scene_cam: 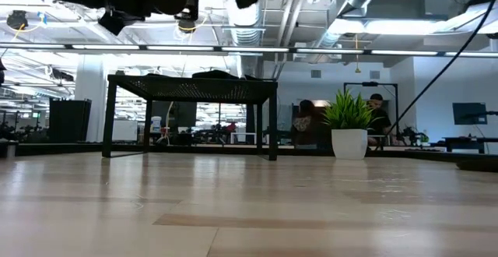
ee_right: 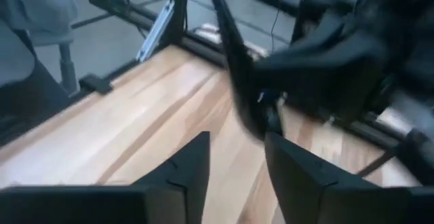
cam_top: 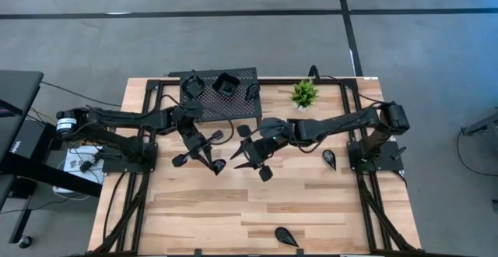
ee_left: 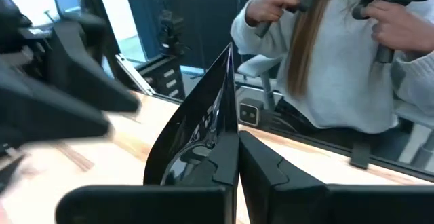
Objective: Pick & Place Mini shaped plates
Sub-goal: Stack the black drop shaped plate on the top of the black drop shaped plates on the shelf
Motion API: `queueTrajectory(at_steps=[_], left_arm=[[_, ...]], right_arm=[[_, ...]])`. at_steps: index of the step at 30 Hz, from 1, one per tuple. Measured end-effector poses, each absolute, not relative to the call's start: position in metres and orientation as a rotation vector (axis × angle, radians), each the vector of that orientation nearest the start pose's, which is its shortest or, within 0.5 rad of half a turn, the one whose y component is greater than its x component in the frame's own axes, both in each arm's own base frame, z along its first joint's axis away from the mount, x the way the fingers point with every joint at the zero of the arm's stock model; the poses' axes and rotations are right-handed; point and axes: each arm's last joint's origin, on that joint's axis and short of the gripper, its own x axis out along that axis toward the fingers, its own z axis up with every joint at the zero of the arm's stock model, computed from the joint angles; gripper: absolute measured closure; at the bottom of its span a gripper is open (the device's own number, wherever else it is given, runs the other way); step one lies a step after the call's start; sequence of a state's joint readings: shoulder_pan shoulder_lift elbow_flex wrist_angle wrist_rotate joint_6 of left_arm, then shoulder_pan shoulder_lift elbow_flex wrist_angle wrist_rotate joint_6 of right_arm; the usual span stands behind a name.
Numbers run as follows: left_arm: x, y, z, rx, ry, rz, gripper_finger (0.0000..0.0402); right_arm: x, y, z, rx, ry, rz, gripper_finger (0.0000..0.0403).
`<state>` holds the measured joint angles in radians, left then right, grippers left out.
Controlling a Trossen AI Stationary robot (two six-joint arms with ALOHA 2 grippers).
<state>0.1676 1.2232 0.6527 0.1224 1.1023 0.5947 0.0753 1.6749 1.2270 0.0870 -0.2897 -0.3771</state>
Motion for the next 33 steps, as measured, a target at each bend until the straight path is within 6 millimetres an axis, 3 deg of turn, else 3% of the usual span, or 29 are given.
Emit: queueTrajectory(at_steps=[6, 14, 21, 28, 33], left_arm=[[0.240, 0.007, 0.227, 0.264, 0.102, -1.022, 0.0393], [0.243, 0.000, 0.232, 0.338, 0.029, -1.028, 0.0392], [0.243, -0.007, 0.233, 0.325, 0.029, -1.050, 0.0392], [0.243, -0.009, 0.232, 0.317, 0.038, -1.048, 0.0392], [0.243, -0.009, 0.232, 0.318, 0.039, -1.047, 0.0392]], right_arm=[[0.383, 0.038, 0.287, -0.347, 0.224, 0.461, 0.0246], [0.384, 0.031, 0.290, -0.318, 0.152, 0.591, 0.0292], [0.406, 0.026, 0.272, -0.290, 0.150, 0.672, 0.0300], [0.422, 0.022, 0.278, -0.178, 0.135, 0.763, 0.0300], [0.422, 0.023, 0.280, -0.182, 0.126, 0.765, 0.0300]])
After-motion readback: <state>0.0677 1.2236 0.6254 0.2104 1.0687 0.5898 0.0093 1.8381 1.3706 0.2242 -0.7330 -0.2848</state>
